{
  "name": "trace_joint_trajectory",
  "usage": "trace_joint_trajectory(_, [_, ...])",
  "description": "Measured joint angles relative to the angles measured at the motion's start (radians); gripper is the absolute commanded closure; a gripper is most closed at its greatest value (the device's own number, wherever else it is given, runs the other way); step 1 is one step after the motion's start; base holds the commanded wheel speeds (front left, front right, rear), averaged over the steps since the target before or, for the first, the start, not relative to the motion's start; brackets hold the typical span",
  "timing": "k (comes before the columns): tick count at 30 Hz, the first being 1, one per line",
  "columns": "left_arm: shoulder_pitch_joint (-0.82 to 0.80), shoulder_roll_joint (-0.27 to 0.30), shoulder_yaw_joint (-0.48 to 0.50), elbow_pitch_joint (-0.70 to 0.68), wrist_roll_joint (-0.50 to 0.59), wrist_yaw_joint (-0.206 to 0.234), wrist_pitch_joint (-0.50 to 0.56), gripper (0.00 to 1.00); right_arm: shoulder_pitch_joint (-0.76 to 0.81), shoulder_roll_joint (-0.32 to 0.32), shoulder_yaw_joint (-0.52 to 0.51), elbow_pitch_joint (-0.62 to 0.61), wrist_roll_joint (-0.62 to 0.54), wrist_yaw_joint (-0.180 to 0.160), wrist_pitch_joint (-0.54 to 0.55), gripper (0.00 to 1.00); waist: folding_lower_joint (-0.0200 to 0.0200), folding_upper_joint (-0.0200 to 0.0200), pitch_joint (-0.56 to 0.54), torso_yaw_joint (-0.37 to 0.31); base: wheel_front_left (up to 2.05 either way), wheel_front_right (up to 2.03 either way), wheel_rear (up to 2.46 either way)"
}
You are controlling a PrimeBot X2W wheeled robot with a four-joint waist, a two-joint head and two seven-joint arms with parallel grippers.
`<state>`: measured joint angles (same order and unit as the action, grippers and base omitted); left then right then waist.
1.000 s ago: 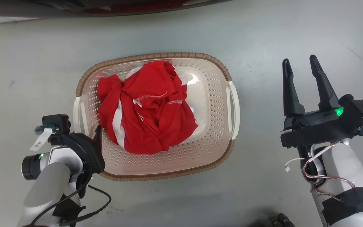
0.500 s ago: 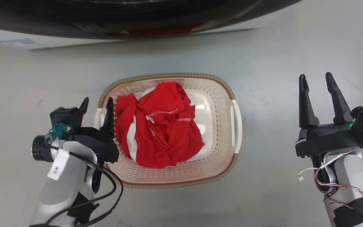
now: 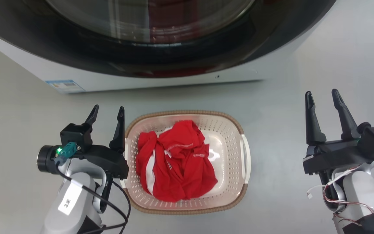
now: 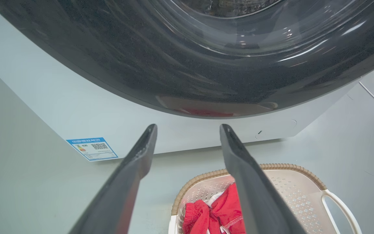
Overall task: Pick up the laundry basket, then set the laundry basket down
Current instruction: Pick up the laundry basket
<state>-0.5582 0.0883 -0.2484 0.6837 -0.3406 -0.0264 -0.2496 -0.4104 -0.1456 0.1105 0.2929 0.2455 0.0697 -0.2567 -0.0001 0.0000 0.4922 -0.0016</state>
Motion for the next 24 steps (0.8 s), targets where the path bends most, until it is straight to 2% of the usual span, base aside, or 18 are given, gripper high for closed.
trace_joint_trajectory(13, [0.200, 0.035, 0.009, -0.292, 0.054, 0.044, 0.000, 0.00, 0.097, 0.016, -0.002, -0.043, -0.010, 0.001, 0.000, 0.00, -0.0001, -0.0001, -0.210, 0.009, 0.00, 0.00, 0.00])
trace_joint_trajectory(24, [0.393, 0.053, 0.012, -0.458, 0.067, 0.080, 0.000, 0.00, 0.251, 0.019, -0.004, -0.086, -0.016, -0.003, 0.000, 0.00, -0.0001, -0.0002, -0.371, 0.008, 0.00, 0.00, 0.00])
